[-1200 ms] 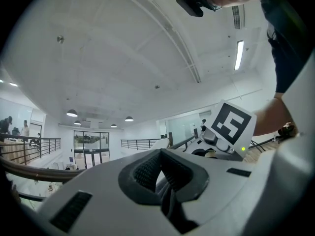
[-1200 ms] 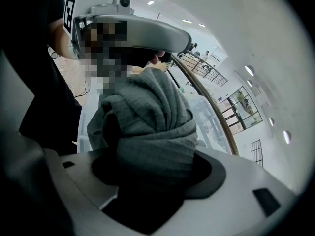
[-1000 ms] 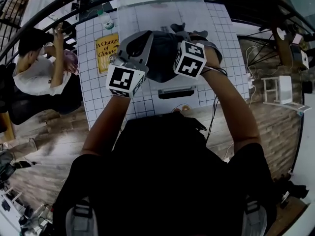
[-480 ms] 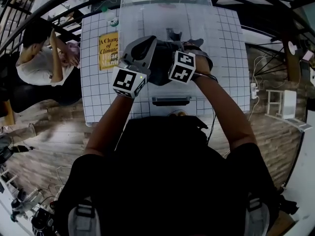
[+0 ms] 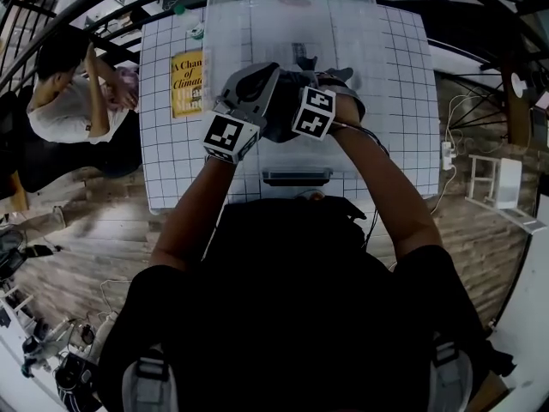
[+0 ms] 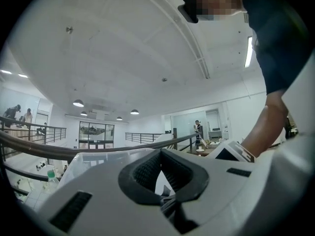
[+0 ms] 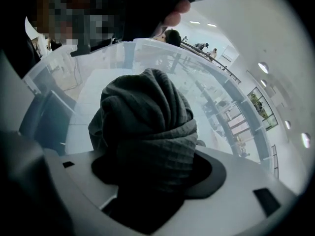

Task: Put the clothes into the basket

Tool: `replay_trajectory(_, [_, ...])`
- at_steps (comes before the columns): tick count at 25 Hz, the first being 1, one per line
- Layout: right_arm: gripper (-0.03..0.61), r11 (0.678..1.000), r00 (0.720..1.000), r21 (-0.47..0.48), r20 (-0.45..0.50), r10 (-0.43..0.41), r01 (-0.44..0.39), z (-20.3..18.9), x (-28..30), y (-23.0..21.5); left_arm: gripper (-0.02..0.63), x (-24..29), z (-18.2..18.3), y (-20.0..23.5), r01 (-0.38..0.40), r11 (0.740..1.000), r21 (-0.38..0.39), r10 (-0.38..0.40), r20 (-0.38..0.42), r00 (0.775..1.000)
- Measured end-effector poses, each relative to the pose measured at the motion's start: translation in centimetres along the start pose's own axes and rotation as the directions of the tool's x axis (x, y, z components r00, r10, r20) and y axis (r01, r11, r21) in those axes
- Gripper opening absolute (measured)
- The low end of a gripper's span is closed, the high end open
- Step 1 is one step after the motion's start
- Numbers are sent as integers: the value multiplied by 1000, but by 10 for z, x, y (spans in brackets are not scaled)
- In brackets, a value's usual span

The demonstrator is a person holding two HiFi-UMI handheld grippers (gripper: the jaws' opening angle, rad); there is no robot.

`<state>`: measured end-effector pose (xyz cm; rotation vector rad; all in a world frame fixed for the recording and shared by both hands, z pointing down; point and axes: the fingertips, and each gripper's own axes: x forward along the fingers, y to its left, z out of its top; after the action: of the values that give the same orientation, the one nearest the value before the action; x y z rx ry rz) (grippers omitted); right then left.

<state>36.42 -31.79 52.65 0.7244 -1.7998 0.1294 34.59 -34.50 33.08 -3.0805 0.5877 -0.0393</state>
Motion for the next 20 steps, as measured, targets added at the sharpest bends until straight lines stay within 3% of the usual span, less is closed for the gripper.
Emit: replay_trajectory(20, [337,997,997,3,-41,72,-72,-27,82,22,3,23,-68,-5,33,999,34,-28,-145,989])
